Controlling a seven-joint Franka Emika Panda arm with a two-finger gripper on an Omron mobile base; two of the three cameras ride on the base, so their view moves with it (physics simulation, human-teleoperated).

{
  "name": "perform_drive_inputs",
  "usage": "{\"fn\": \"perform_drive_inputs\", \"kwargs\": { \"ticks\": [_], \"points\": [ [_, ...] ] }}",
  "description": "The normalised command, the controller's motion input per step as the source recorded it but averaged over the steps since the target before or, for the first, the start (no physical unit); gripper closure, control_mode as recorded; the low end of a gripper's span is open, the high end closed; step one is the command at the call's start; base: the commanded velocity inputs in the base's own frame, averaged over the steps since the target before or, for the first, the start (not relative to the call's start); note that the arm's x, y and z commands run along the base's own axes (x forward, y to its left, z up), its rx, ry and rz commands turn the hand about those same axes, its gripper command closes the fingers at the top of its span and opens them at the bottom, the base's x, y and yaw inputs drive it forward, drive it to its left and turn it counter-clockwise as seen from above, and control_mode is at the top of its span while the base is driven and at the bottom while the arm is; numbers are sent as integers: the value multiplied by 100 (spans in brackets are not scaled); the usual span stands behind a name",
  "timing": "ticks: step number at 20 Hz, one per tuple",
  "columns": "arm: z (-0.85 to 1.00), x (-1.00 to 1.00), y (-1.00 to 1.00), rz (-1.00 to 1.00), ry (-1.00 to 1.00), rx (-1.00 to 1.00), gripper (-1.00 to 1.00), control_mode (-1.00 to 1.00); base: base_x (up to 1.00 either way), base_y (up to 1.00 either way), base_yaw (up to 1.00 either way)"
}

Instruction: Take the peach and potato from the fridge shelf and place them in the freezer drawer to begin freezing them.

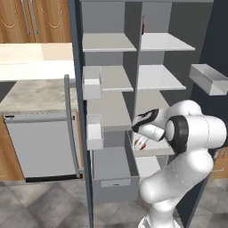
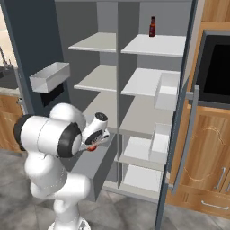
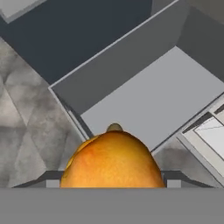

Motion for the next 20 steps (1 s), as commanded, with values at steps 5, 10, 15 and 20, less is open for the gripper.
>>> {"fn": "perform_drive_inputs", "kwargs": {
  "ticks": [5,10,15,20],
  "points": [
    [-46,16,34,28,0,0,100,-100,0,0,0],
    [-47,19,13,24,0,0,100,-100,0,0,0],
    [-39,23,0,19,0,0,100,-100,0,0,0],
    [-37,27,10,13,4,0,100,-100,0,0,0]
  ]
}}
